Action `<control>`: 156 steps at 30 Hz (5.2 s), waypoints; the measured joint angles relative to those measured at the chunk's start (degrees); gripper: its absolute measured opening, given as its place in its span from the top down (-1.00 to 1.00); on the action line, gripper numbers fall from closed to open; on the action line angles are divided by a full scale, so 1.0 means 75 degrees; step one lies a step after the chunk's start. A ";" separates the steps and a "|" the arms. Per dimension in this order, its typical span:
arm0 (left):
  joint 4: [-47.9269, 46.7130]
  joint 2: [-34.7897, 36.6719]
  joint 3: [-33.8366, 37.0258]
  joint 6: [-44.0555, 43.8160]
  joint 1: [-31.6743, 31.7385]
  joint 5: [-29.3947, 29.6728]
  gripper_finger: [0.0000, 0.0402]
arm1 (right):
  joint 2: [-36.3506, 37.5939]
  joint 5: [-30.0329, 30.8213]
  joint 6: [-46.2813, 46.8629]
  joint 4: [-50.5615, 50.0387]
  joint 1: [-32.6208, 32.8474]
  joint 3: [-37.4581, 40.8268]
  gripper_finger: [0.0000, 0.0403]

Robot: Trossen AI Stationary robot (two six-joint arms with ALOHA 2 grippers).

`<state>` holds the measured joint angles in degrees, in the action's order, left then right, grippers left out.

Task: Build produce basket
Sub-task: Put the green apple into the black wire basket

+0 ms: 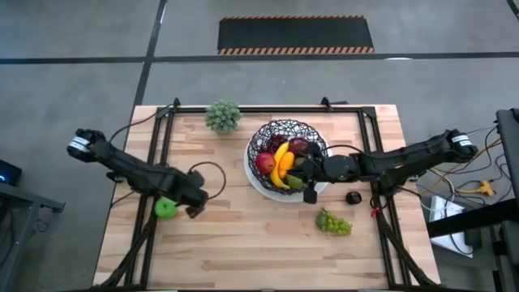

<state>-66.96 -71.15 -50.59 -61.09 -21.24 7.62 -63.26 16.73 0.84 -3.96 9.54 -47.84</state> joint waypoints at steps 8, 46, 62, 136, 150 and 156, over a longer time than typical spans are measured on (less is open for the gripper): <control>-0.1645 -0.0240 -0.0221 -0.0150 -0.0875 -0.1208 -0.76 | -0.0183 -0.0004 0.0020 -0.0001 -0.0003 0.0012 0.96; -0.1335 0.0187 0.0594 -0.1435 -0.2203 -0.1508 0.86 | -0.0236 -0.0020 0.0145 -0.0004 -0.0003 0.0181 0.96; -0.1326 0.0265 -0.0809 -0.1306 -0.2207 0.0150 1.00 | -0.0236 -0.0021 0.0368 -0.0207 0.0096 0.0390 0.96; 0.1342 0.0155 -0.1508 0.1433 -0.1646 0.3234 1.00 | -0.0239 -0.0046 0.0803 -0.0622 0.0099 0.0518 0.96; 0.3661 -0.0663 -0.2922 0.7685 0.1374 0.1253 1.00 | 0.0415 -0.0013 0.1149 -0.1107 0.0628 0.0659 0.96; 0.3652 -0.1714 -0.3786 0.9136 0.2658 -0.0075 1.00 | 0.1023 -0.0013 0.1527 -0.1213 0.0817 0.1021 0.96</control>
<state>-39.57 -84.01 -78.99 7.43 -1.30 7.06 -55.59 16.63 12.30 -13.06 15.67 -40.18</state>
